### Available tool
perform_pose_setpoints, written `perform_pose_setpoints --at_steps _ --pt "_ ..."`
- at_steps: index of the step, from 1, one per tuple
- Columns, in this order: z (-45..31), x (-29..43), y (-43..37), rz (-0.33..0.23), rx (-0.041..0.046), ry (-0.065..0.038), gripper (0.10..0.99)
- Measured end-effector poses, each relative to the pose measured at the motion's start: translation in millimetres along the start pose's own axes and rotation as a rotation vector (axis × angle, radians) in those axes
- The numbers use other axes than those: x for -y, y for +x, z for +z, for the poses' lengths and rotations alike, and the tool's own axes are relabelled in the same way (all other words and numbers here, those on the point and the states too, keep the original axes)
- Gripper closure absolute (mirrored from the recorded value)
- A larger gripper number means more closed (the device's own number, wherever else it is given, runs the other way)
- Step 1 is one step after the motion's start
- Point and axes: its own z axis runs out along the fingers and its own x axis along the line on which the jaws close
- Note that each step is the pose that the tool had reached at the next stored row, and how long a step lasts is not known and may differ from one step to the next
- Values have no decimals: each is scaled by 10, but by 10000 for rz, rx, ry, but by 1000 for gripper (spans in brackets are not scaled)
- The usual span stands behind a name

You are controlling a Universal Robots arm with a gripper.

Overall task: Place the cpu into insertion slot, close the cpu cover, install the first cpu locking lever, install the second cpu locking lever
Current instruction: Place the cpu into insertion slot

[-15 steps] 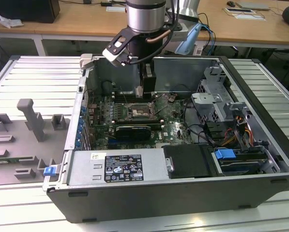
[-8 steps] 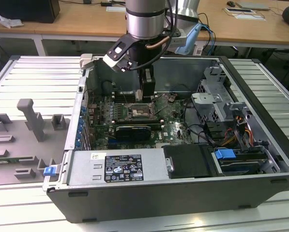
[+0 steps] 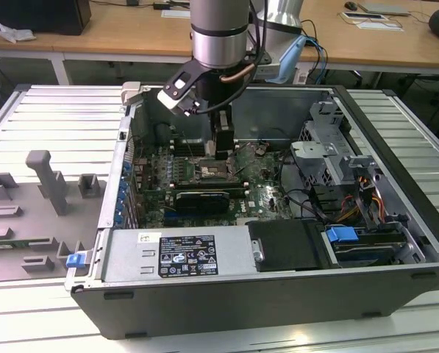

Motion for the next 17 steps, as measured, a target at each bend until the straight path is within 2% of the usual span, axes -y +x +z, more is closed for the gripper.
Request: perform_pose_setpoints --at_steps 7,17 --pt "168 12 32 -7 1 1 545" --pt "436 30 130 -22 0 1 545"
